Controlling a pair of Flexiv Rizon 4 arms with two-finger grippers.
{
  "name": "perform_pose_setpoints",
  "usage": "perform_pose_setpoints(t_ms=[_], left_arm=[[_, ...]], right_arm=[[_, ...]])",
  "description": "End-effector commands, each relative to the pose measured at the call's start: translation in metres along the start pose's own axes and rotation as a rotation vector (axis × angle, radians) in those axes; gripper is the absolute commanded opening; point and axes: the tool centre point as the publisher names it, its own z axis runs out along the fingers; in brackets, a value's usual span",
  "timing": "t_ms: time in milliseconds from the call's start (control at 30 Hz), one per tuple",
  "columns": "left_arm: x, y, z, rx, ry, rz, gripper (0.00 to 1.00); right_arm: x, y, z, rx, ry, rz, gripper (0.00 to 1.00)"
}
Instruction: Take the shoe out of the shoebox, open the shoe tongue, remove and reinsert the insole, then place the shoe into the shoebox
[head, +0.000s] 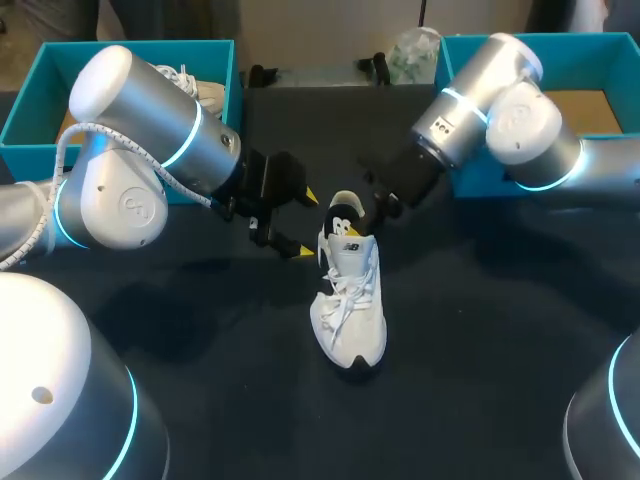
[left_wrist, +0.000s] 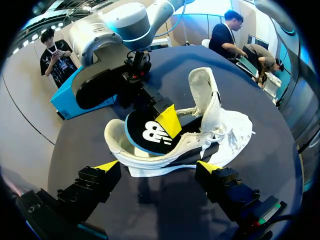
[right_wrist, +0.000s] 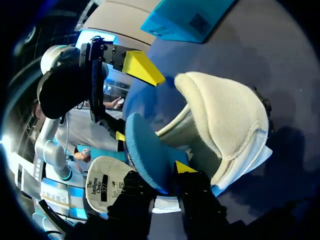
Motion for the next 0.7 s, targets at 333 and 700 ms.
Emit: perform_pose_setpoints(t_ms=[333,700], left_arm=[[0.000,-0.001,0.000,-0.004,-0.001,0.000,1.00],[0.000,-0.001,0.000,-0.004,-0.001,0.000,1.00]], right_arm=[[0.000,0.017,-0.016,0.000,-0.047,-0.042,0.36],[-0.009,0.025,-0.019,0.024,-0.029,0.004,0.00]])
